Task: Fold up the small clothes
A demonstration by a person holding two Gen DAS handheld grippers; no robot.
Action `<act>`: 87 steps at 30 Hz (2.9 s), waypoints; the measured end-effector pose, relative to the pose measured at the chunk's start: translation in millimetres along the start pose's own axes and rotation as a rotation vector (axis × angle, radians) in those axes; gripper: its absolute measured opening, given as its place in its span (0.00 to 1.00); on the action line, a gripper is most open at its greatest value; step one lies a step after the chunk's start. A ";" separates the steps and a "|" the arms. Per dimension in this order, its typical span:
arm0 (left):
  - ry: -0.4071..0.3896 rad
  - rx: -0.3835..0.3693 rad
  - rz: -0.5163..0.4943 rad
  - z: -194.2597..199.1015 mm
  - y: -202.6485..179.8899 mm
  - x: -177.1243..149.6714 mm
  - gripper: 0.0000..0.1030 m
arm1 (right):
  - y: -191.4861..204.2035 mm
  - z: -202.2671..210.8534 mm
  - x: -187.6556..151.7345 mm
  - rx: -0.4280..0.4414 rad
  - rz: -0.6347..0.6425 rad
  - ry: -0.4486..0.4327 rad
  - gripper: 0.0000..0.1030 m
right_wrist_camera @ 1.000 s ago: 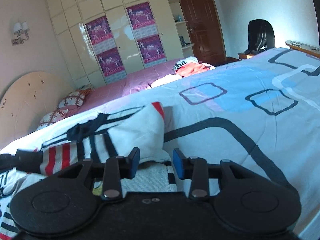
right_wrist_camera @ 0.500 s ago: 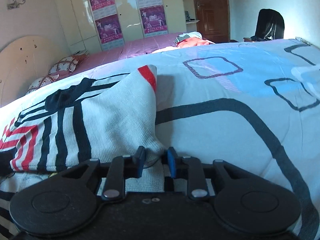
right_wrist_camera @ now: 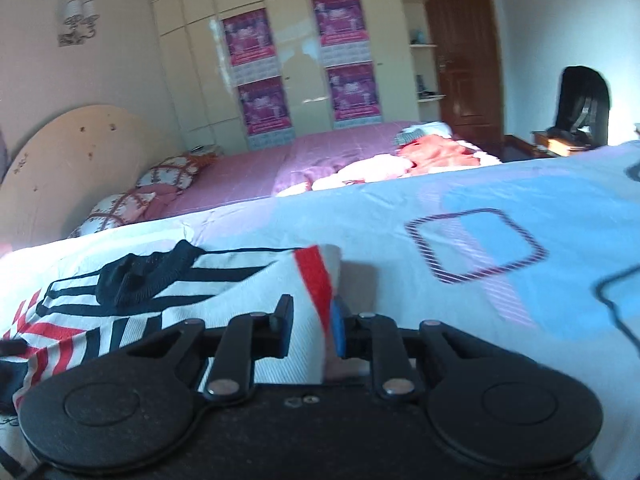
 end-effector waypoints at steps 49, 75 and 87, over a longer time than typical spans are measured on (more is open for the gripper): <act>-0.134 0.323 1.035 141.7 406.9 -142.9 0.59 | 151.0 63.8 -62.8 -0.077 0.020 0.140 0.27; -0.189 -0.100 0.285 69.1 111.7 35.9 0.09 | 134.7 89.1 -55.4 -0.159 -0.232 0.020 0.30; -0.115 -0.149 0.065 99.5 11.2 -11.1 0.56 | 115.0 82.4 -57.4 0.047 -0.448 -0.008 0.55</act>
Point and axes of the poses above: each gripper's, at about its wrist camera, not at the fingertips, and z roughly against the way its jaws point, y to its left, x to its top, the point moved 6 cm from there along -z, roughly the way its jaws point, and after that the axes turned 14 degrees about x, right-handed, at the moved point
